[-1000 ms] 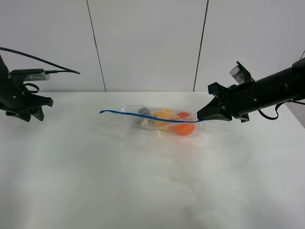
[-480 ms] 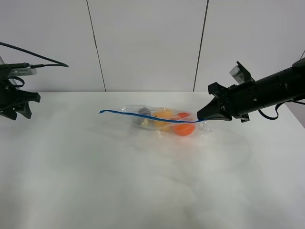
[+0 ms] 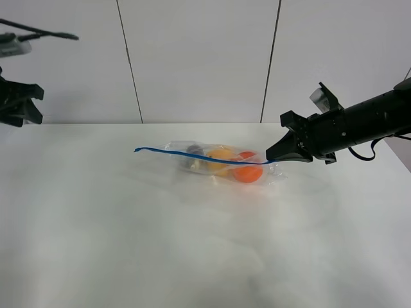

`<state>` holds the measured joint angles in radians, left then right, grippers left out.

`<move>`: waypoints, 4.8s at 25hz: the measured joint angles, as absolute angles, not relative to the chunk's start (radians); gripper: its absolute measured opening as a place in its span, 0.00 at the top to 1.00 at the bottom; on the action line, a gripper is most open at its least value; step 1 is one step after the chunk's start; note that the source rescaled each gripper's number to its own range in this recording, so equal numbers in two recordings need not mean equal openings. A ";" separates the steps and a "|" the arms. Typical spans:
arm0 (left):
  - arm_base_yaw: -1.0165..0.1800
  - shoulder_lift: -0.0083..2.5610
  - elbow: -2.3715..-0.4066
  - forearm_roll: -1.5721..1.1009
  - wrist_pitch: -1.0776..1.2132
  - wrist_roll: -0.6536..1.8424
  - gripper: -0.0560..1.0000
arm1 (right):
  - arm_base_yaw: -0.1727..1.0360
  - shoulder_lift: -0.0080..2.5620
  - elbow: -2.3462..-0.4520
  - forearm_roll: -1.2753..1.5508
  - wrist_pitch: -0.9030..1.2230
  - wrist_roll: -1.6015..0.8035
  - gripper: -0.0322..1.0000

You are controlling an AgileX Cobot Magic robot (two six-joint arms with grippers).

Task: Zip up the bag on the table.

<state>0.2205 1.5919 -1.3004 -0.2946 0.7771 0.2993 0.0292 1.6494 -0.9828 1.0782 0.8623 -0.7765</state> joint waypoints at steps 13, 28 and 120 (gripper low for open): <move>0.009 1.285 -1.297 -0.290 0.812 0.393 0.07 | 0.029 1.649 -0.983 1.055 0.862 -0.777 0.97; 0.003 0.597 -0.891 -0.191 0.752 0.293 0.07 | 0.029 1.649 -0.983 1.045 0.870 -0.777 0.97; 0.003 0.062 -0.564 -0.100 1.174 0.107 0.07 | 0.029 1.590 -1.181 -0.238 0.907 0.115 0.00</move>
<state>0.0025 0.0615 -0.5640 -0.0997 1.1744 0.1073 0.0292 1.5901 -1.1811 -0.2378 0.9071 0.1148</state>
